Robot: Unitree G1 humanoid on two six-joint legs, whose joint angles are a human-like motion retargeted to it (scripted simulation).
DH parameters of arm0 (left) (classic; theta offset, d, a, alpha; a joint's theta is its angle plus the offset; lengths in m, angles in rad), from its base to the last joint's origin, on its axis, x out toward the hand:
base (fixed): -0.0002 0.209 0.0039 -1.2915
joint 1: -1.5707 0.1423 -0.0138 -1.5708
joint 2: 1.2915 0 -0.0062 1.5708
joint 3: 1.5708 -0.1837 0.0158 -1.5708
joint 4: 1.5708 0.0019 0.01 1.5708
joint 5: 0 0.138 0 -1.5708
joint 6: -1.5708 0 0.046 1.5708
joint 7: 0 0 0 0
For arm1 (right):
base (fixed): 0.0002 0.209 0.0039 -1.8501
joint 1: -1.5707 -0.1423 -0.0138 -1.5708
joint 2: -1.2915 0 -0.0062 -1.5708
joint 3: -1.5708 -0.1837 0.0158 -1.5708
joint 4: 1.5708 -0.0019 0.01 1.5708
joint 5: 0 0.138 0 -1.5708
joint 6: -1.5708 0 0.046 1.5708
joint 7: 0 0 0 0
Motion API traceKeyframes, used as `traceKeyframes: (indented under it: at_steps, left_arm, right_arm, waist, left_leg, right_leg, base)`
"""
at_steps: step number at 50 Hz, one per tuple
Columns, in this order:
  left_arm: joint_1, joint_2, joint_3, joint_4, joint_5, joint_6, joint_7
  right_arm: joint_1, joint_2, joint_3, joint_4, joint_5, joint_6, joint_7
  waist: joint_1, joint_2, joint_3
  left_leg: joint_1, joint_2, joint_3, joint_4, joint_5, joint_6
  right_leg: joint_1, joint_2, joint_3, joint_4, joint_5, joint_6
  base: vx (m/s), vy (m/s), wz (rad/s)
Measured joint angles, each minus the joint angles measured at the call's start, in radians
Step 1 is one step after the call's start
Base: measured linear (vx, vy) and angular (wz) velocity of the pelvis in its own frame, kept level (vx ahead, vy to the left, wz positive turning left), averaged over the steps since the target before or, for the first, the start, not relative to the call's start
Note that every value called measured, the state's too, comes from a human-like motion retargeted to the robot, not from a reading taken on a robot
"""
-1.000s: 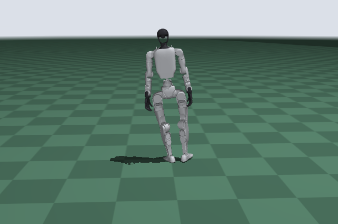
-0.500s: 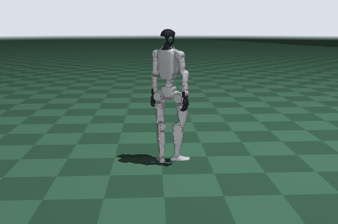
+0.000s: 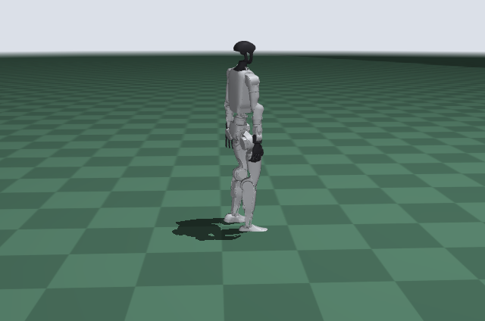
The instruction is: In place motions
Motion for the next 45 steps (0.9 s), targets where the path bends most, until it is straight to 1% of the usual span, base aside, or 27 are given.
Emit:
traceKeyframes:
  at_steps: [1,2,3,4,5,6,7,8,10,13,17,21,27,30,33,38,40,43,45]
  left_arm:
    - [0.006,0.001,0.0,0.003,0.001,-0.001,0.006]
    - [0.012,0.002,0.001,0.008,0.001,-0.001,0.011]
    - [0.017,0.003,0.003,0.015,0.001,-0.002,0.017]
    - [0.022,0.005,0.007,0.023,0.001,0.0,0.021]
    - [0.027,0.008,0.01,0.032,0.0,0.004,0.024]
    - [0.034,0.01,0.02,0.045,0.001,0.01,0.024]
    - [0.039,0.013,0.027,0.057,0.002,0.018,0.026]
    - [0.043,0.015,0.032,0.069,0.003,0.026,0.028]
    - [0.046,0.019,0.039,0.085,-0.001,0.039,0.034]
    - [0.048,0.02,0.054,0.079,-0.003,0.045,0.027]
    - [0.049,0.022,0.06,0.062,-0.003,0.049,-0.002]
    - [0.032,0.027,0.06,0.047,-0.012,0.051,-0.018]
    - [0.016,0.021,0.055,0.009,-0.029,0.045,-0.035]
    - [0.016,0.017,0.052,0.002,-0.031,0.04,-0.039]
    - [0.018,0.016,0.045,0.006,-0.025,0.041,-0.036]
    - [0.018,0.018,0.042,0.015,-0.013,0.044,-0.032]
    - [0.02,0.02,0.044,0.014,-0.011,0.043,-0.029]
    - [0.026,0.026,0.043,0.006,-0.011,0.041,-0.027]
    - [0.029,0.033,0.04,0.002,-0.012,0.041,-0.027]
  right_arm:
    - [0.003,-0.001,-0.002,0.004,0.001,0.003,-0.003]
    - [0.005,-0.003,-0.004,0.009,0.002,0.005,-0.004]
    - [0.005,-0.006,-0.004,0.016,0.007,0.007,-0.005]
    - [0.006,-0.006,-0.003,0.021,0.011,0.01,-0.003]
    - [0.006,-0.006,-0.002,0.025,0.014,0.012,0.0]
    - [0.012,-0.002,0.001,0.026,0.015,0.014,0.002]
    - [0.017,0.002,0.001,0.027,0.016,0.015,0.002]
    - [0.025,0.006,-0.004,0.024,0.019,0.014,0.0]
    - [0.039,0.015,-0.015,0.019,0.035,0.006,-0.004]
    - [0.06,0.024,-0.019,0.017,0.071,-0.008,0.004]
    - [0.079,0.03,-0.021,0.038,0.083,0.002,0.003]
    - [0.084,0.038,-0.016,0.047,0.094,0.007,0.003]
    - [0.077,0.048,-0.007,0.028,0.095,-0.003,0.007]
    - [0.07,0.048,0.004,0.01,0.085,-0.007,0.008]
    - [0.063,0.046,0.012,-0.005,0.08,-0.011,0.007]
    - [0.052,0.049,0.023,-0.019,0.093,-0.018,0.007]
    - [0.05,0.053,0.028,-0.02,0.098,-0.021,0.003]
    - [0.054,0.058,0.037,-0.018,0.103,-0.028,-0.002]
    - [0.059,0.058,0.04,-0.013,0.102,-0.029,-0.002]
  waist:
    - [0.008,0.017,0.0]
    - [0.014,0.033,0.003]
    - [0.017,0.045,0.009]
    - [0.003,0.046,0.008]
    - [-0.021,0.04,0.005]
    - [-0.021,0.035,-0.001]
    - [-0.028,0.032,-0.007]
    - [-0.047,0.034,-0.015]
    - [-0.082,0.038,-0.024]
    - [-0.064,0.036,-0.023]
    - [-0.056,0.041,-0.042]
    - [-0.071,0.04,-0.048]
    - [-0.061,0.033,-0.039]
    - [-0.063,0.032,-0.039]
    - [-0.063,0.033,-0.038]
    - [-0.083,0.036,-0.029]
    - [-0.096,0.039,-0.021]
    - [-0.105,0.036,-0.005]
    - [-0.097,0.028,0.005]
  left_leg:
    - [0.005,-0.003,-0.026,-0.065,0.015,-0.04]
    - [0.013,-0.007,-0.047,-0.126,0.061,-0.067]
    - [0.023,-0.01,-0.059,-0.178,0.168,-0.069]
    - [0.036,-0.016,-0.083,-0.181,0.154,-0.082]
    - [0.049,-0.024,-0.113,-0.159,0.078,-0.102]
    - [0.059,0.013,-0.002,-0.173,0.084,-0.111]
    - [0.071,0.033,0.061,-0.189,0.088,-0.116]
    - [0.083,0.021,0.028,-0.207,0.09,-0.115]
    - [0.118,0.016,0.023,-0.246,0.083,-0.104]
    - [0.156,0.001,0.052,-0.282,0.08,-0.085]
    - [0.18,-0.007,0.076,-0.307,0.069,-0.066]
    - [0.19,-0.013,0.082,-0.316,0.057,-0.055]
    - [0.194,-0.016,0.093,-0.312,0.041,-0.048]
    - [0.19,-0.017,0.093,-0.311,0.036,-0.048]
    - [0.177,-0.014,0.081,-0.303,0.034,-0.052]
    - [0.14,0.002,0.039,-0.278,0.036,-0.066]
    - [0.125,0.008,0.01,-0.271,0.041,-0.072]
    - [0.112,0.008,-0.034,-0.266,0.048,-0.084]
    - [0.104,0.001,-0.059,-0.263,0.052,-0.094]
  right_leg:
    - [0.0,0.022,0.008,0.001,0.002,-0.003]
    - [0.002,0.042,0.017,0.0,0.004,-0.006]
    - [0.01,0.06,0.026,-0.001,0.007,-0.007]
    - [0.014,0.061,0.027,0.0,0.01,-0.004]
    - [0.016,0.054,0.024,0.003,0.013,0.002]
    - [0.013,0.055,0.053,0.008,0.019,0.006]
    - [0.01,0.055,0.072,0.013,0.023,0.011]
    - [0.009,0.054,0.071,0.019,0.026,0.019]
    - [0.012,0.055,0.06,0.029,0.031,0.027]
    - [0.015,0.067,0.1,0.038,0.042,0.032]
    - [0.009,0.072,0.133,0.047,0.054,0.048]
    - [0.008,0.07,0.129,0.047,0.063,0.054]
    - [0.0,0.062,0.151,0.06,0.074,0.07]
    - [-0.001,0.061,0.15,0.061,0.076,0.073]
    - [-0.004,0.059,0.145,0.072,0.074,0.089]
    - [-0.017,0.064,0.175,0.117,0.078,0.149]
    - [-0.022,0.07,0.206,0.131,0.091,0.162]
    - [-0.014,0.079,0.253,0.134,0.09,0.177]
    - [-0.001,0.078,0.232,0.12,0.071,0.168]
  base:
    - [0.12,0.08,-1.24]
    - [0.13,0.03,-1.23]
    - [0.19,0.06,-0.97]
    - [0.26,0.14,-0.57]
    - [0.3,0.19,-0.62]
    - [0.29,0.17,-0.8]
    - [0.24,0.13,-0.82]
    - [0.21,0.11,-0.36]
    - [0.15,0.08,-0.21]
    - [0.17,0.15,-0.86]
    - [0.13,0.07,-0.56]
    - [0.06,0.07,-0.13]
    - [0.03,0.03,-0.16]
    - [0.0,0.0,0.0]
    - [0.0,0.0,0.0]
    - [-0.04,-0.06,0.6]
    - [-0.08,-0.08,1.02]
    - [-0.08,-0.12,1.16]
    - [-0.07,-0.13,1.12]
